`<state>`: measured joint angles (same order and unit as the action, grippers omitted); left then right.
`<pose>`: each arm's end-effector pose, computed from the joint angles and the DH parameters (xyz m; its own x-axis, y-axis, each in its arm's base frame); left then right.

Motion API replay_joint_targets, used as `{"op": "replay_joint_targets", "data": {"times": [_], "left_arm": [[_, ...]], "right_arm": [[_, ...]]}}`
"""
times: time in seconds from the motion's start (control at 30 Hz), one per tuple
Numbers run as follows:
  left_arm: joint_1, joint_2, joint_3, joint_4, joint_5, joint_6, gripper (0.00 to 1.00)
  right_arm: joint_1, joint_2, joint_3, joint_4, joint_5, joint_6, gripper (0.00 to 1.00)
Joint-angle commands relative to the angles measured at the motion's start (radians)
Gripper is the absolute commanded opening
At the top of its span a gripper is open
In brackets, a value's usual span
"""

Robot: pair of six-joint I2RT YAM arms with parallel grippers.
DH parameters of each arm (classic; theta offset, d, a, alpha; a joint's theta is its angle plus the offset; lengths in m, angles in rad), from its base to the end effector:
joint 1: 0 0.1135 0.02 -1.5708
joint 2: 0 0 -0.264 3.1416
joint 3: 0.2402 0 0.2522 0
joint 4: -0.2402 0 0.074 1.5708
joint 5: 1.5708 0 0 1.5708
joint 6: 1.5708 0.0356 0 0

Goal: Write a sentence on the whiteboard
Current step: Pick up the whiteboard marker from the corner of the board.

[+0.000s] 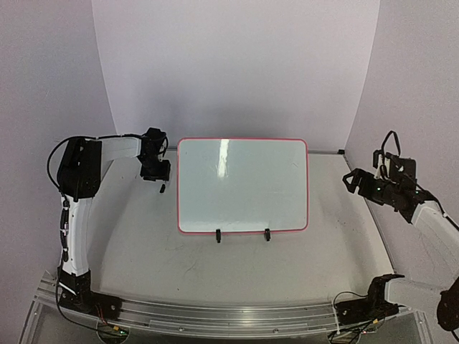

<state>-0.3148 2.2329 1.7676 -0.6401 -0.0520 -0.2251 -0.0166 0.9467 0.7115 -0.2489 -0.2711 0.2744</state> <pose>0.4544 -0.1460 0.1675 -0.8924 0.0562 -0.4478 0.0901 0.9944 -0.0549 0.2139 0.0060 0.2786 -0.5078 0.2696 -0.8182 -0.0866 0.9290 0.3598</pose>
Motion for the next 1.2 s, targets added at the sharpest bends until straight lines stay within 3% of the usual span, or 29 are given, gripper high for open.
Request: {"op": "replay_joint_targets", "data": {"times": [0.0, 0.13, 0.27, 0.47, 0.73, 1.0, 1.17], "left_arm": [[-0.006, 0.021, 0.032, -0.015, 0.023, 0.019, 0.41], [-0.005, 0.032, 0.012, -0.009, 0.038, 0.019, 0.37], [-0.005, 0.028, -0.014, 0.003, 0.035, 0.021, 0.25], [-0.003, 0.039, -0.023, -0.003, 0.024, 0.021, 0.19], [-0.004, 0.019, -0.074, 0.011, 0.019, 0.026, 0.00], [-0.002, -0.129, -0.285, 0.135, 0.001, 0.032, 0.00], [-0.002, -0.147, -0.273, 0.173, 0.096, 0.015, 0.18]], "right_arm": [[0.003, 0.022, 0.052, -0.004, -0.024, 0.007, 0.98], [0.003, 0.040, 0.053, 0.002, -0.031, 0.012, 0.98], [0.003, 0.040, 0.052, 0.006, -0.035, 0.012, 0.98], [0.004, 0.033, 0.052, 0.007, -0.041, 0.014, 0.98], [0.003, 0.023, 0.059, 0.005, -0.076, 0.017, 0.98], [0.007, 0.025, 0.107, -0.003, -0.214, -0.005, 0.98], [0.011, 0.028, 0.115, -0.004, -0.220, -0.007, 0.98]]}}
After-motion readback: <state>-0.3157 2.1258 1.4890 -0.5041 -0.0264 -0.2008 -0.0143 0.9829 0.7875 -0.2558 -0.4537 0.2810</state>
